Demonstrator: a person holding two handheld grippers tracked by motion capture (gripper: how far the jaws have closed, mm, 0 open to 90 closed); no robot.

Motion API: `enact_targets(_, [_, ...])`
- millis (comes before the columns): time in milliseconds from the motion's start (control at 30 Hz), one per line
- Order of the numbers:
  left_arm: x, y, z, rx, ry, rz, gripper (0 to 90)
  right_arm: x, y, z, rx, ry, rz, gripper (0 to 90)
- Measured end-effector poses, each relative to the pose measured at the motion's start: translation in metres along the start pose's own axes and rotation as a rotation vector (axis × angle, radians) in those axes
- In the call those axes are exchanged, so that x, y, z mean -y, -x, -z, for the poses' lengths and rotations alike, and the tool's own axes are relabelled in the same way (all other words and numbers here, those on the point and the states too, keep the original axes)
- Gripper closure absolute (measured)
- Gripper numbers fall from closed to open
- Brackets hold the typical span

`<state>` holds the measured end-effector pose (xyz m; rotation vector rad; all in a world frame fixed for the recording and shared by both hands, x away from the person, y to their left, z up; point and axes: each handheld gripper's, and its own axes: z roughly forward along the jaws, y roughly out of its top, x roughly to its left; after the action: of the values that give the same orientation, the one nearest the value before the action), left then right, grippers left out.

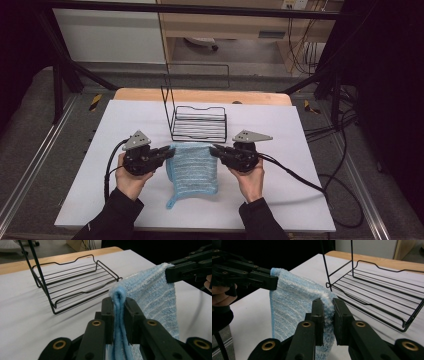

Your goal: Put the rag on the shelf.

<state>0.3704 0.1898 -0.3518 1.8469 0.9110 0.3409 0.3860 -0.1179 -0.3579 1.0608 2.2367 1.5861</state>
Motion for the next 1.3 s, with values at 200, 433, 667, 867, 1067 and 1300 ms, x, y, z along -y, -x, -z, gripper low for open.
enact_targets(200, [-0.006,0.002,0.007,-0.001,0.037,-0.005,79.0,-0.008,-0.005,0.005,-0.001,0.031,0.016,80.6])
enact_targets(433, [-0.014,0.004,0.015,-0.004,0.085,-0.019,79.0,-0.018,-0.012,0.012,0.005,0.072,0.046,80.6])
enact_targets(667, [-0.021,0.007,0.021,-0.006,0.126,-0.030,79.0,-0.029,-0.018,0.020,0.011,0.109,0.072,80.7])
enact_targets(867, [-0.030,0.009,0.026,-0.006,0.165,-0.040,79.0,-0.037,-0.020,0.025,0.016,0.144,0.083,80.7])
enact_targets(1067, [-0.040,0.010,0.029,-0.010,0.203,-0.044,79.1,-0.046,-0.024,0.030,0.022,0.183,0.098,80.7])
enact_targets(1300, [-0.054,0.013,0.032,-0.010,0.244,-0.054,79.1,-0.058,-0.028,0.039,0.031,0.227,0.113,80.8])
